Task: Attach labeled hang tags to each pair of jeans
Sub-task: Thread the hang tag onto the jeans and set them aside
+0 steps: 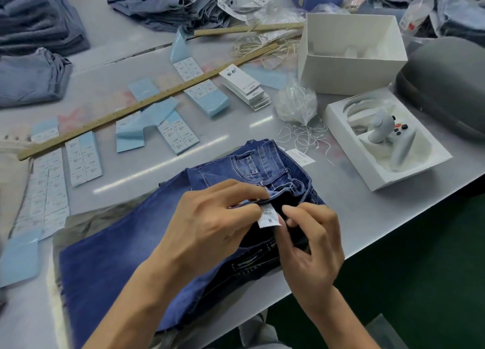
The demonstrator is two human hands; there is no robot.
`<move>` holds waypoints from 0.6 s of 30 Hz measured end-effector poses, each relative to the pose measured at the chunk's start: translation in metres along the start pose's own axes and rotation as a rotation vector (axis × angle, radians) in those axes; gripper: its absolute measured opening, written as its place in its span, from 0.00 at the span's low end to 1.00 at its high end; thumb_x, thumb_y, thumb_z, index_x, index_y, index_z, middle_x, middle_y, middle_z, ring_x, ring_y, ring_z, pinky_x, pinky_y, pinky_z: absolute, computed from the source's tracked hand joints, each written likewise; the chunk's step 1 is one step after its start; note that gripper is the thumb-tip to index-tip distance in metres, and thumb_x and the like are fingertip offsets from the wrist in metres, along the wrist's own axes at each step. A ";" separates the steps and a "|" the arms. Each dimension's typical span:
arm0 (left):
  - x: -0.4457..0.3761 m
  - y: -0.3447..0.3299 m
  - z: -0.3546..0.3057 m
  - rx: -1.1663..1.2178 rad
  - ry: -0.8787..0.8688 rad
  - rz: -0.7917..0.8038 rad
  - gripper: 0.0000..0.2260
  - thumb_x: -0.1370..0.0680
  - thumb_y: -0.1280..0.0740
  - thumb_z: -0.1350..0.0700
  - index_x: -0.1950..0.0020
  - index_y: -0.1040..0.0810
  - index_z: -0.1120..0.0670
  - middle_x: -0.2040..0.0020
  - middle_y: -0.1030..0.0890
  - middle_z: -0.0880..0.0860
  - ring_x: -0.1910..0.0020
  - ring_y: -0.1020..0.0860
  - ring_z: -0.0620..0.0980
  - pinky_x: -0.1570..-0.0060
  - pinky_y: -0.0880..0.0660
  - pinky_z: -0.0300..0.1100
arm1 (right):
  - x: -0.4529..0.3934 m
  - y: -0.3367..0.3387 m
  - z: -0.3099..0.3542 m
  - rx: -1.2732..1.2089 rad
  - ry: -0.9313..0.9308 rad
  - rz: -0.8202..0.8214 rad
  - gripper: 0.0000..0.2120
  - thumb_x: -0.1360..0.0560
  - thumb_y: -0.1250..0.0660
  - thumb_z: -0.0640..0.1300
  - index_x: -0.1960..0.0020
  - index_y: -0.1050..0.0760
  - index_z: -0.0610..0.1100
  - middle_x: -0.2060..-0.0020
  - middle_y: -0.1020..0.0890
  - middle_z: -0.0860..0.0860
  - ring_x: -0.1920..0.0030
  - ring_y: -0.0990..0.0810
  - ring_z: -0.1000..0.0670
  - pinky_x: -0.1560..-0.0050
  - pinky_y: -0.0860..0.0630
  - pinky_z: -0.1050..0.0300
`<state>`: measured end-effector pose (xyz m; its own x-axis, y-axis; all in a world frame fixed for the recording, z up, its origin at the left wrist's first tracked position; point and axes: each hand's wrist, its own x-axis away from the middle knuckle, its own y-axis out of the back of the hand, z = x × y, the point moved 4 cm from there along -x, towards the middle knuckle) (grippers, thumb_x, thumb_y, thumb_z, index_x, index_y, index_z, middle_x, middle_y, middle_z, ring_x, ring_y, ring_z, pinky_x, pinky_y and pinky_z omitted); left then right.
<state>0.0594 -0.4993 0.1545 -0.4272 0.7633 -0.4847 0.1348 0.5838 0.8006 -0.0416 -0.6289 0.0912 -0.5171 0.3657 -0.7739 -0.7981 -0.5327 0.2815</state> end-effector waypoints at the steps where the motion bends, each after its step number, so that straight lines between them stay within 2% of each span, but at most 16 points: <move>1: 0.001 0.000 0.000 0.005 0.003 -0.004 0.10 0.20 0.32 0.62 0.60 0.16 0.57 0.47 0.14 0.50 0.52 0.16 0.52 0.69 0.22 0.49 | 0.000 0.000 0.001 0.001 0.012 -0.001 0.12 0.26 0.25 0.32 0.45 0.23 0.39 0.53 0.23 0.45 0.56 0.22 0.49 0.54 0.23 0.58; 4: 0.002 -0.001 0.002 0.047 0.024 -0.019 0.09 0.20 0.31 0.62 0.60 0.16 0.57 0.47 0.14 0.50 0.52 0.16 0.52 0.69 0.21 0.49 | 0.001 -0.001 0.002 -0.017 0.031 0.001 0.11 0.27 0.25 0.31 0.48 0.20 0.40 0.55 0.24 0.46 0.58 0.23 0.49 0.57 0.25 0.57; 11: 0.003 -0.003 0.004 0.070 0.033 -0.041 0.08 0.22 0.30 0.64 0.60 0.16 0.57 0.48 0.14 0.49 0.52 0.16 0.52 0.69 0.22 0.47 | 0.004 -0.003 0.001 -0.019 0.042 -0.014 0.09 0.26 0.25 0.32 0.50 0.22 0.40 0.55 0.24 0.45 0.58 0.24 0.50 0.53 0.27 0.61; 18: 0.004 -0.005 0.007 0.060 0.027 -0.062 0.08 0.21 0.30 0.64 0.59 0.16 0.56 0.48 0.14 0.49 0.53 0.16 0.51 0.69 0.22 0.48 | 0.002 -0.003 0.002 -0.034 0.043 -0.009 0.11 0.28 0.25 0.29 0.51 0.22 0.39 0.56 0.23 0.45 0.58 0.24 0.49 0.53 0.27 0.60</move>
<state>0.0633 -0.4966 0.1462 -0.4606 0.7178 -0.5221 0.1601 0.6457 0.7466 -0.0409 -0.6253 0.0893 -0.4959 0.3374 -0.8001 -0.7911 -0.5556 0.2560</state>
